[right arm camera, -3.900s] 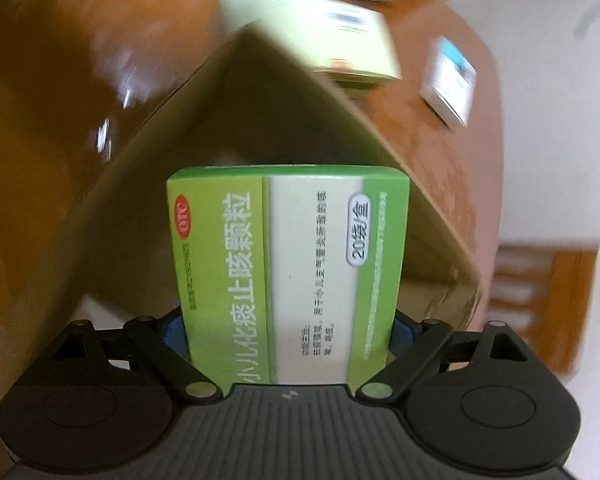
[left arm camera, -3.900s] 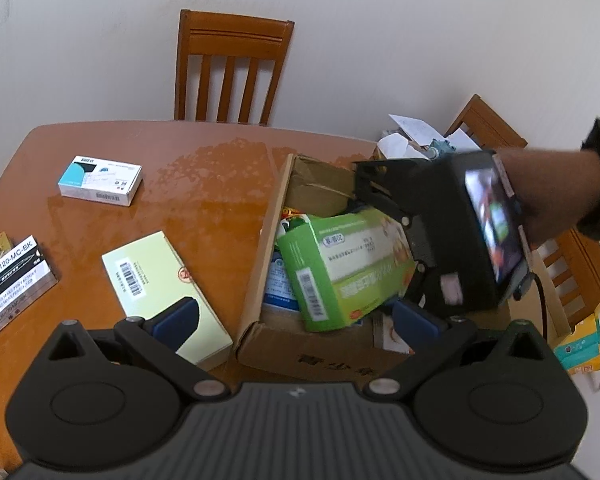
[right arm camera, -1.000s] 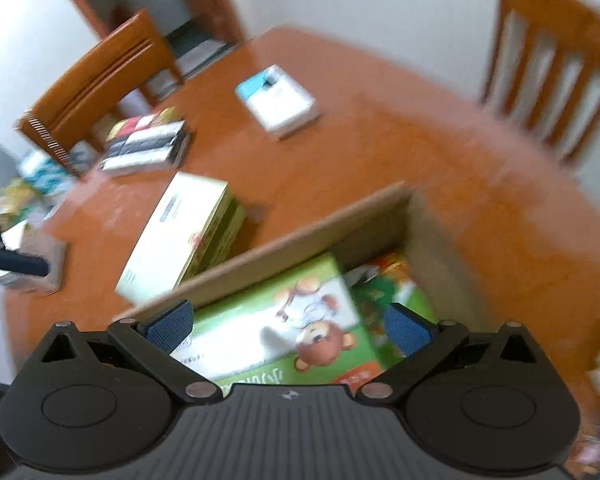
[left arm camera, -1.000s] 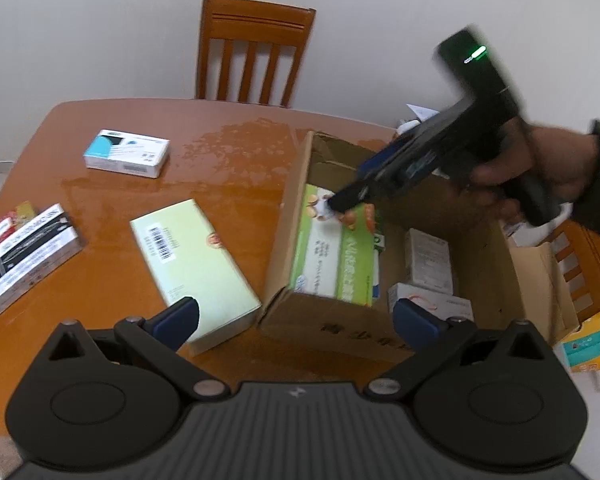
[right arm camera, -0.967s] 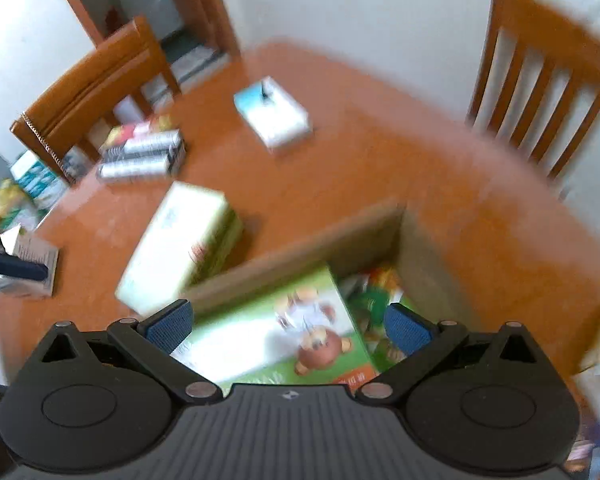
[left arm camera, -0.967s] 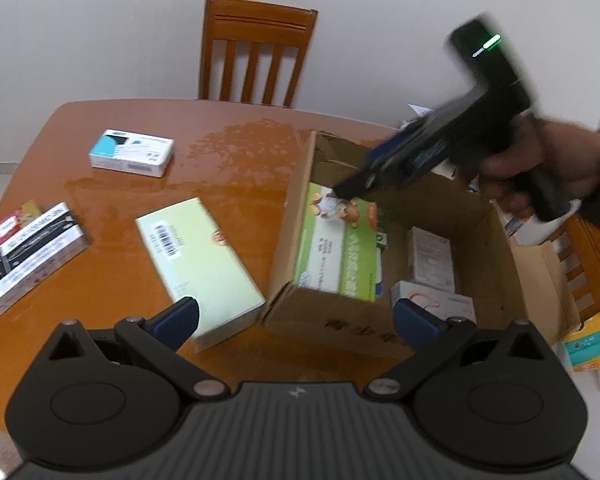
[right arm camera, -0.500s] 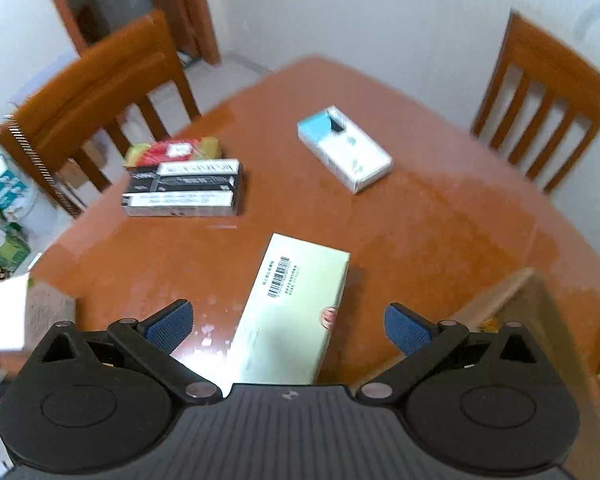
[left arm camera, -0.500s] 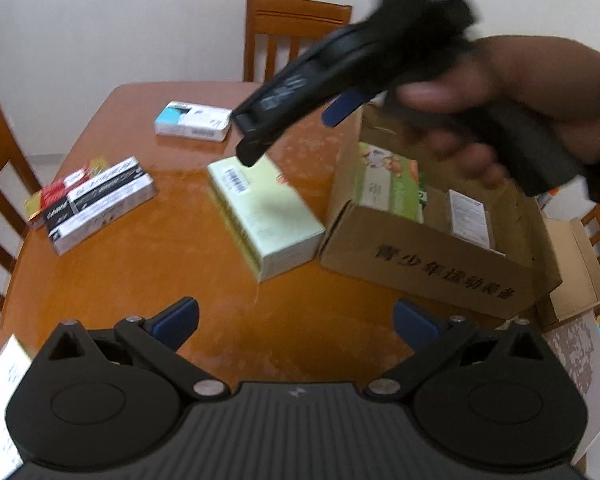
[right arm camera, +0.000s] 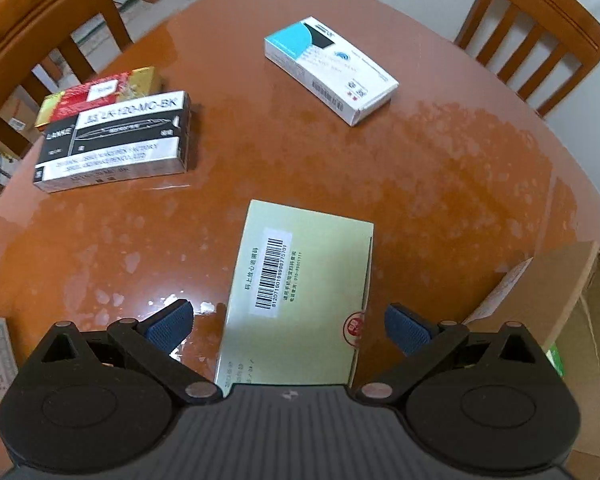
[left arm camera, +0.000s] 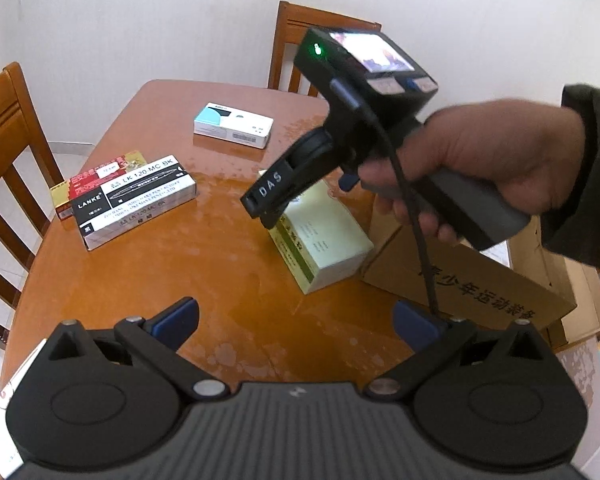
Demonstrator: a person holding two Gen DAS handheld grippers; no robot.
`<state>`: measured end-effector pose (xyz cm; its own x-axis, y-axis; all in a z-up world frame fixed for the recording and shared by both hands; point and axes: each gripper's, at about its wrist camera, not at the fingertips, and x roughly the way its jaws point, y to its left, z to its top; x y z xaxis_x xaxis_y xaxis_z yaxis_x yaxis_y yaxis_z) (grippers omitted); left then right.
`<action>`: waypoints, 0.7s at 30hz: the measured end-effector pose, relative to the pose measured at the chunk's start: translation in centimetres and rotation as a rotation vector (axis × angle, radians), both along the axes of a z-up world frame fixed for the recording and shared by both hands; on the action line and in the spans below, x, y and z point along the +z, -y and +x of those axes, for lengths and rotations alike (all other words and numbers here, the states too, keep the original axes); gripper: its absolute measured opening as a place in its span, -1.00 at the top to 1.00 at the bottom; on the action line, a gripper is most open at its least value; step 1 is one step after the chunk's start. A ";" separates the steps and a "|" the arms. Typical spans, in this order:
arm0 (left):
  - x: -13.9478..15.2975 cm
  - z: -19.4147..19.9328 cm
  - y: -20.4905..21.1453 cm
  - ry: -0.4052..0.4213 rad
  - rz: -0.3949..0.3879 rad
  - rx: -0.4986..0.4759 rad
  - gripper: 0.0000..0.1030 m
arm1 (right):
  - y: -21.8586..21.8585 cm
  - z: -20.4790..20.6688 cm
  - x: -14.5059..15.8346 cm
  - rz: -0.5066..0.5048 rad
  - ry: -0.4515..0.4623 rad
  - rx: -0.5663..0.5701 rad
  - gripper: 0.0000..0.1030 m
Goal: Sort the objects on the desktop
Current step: 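Close the right gripper on the pale green medicine box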
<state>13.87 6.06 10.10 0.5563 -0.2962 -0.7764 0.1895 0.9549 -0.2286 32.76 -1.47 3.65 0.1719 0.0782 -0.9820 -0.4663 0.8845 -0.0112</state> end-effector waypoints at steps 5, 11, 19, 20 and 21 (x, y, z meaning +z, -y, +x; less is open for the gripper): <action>-0.4 0.2 -0.6 -0.006 -0.010 -0.013 -0.99 | -0.4 -0.1 -0.8 -0.025 -0.009 -0.010 -1.00; -0.7 0.6 -1.0 -0.010 -0.021 -0.019 -0.99 | -0.4 0.1 -1.4 -0.034 -0.025 -0.040 -0.91; -0.8 0.7 -1.0 -0.012 -0.029 -0.026 -0.99 | 0.0 0.0 -1.9 -0.030 -0.052 -0.068 -0.52; -0.8 0.8 -1.0 -0.013 -0.030 -0.027 -0.99 | 0.0 0.1 -2.0 -0.028 -0.051 -0.068 -0.51; -0.8 0.8 -1.0 -0.013 -0.031 -0.027 -0.99 | 0.0 0.0 -2.0 -0.026 -0.051 -0.067 -0.50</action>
<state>14.63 7.07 9.25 0.5375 -0.3352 -0.7738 0.2123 0.9418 -0.2605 32.79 -1.47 1.70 0.1254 0.0422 -0.9912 -0.4066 0.9135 -0.0125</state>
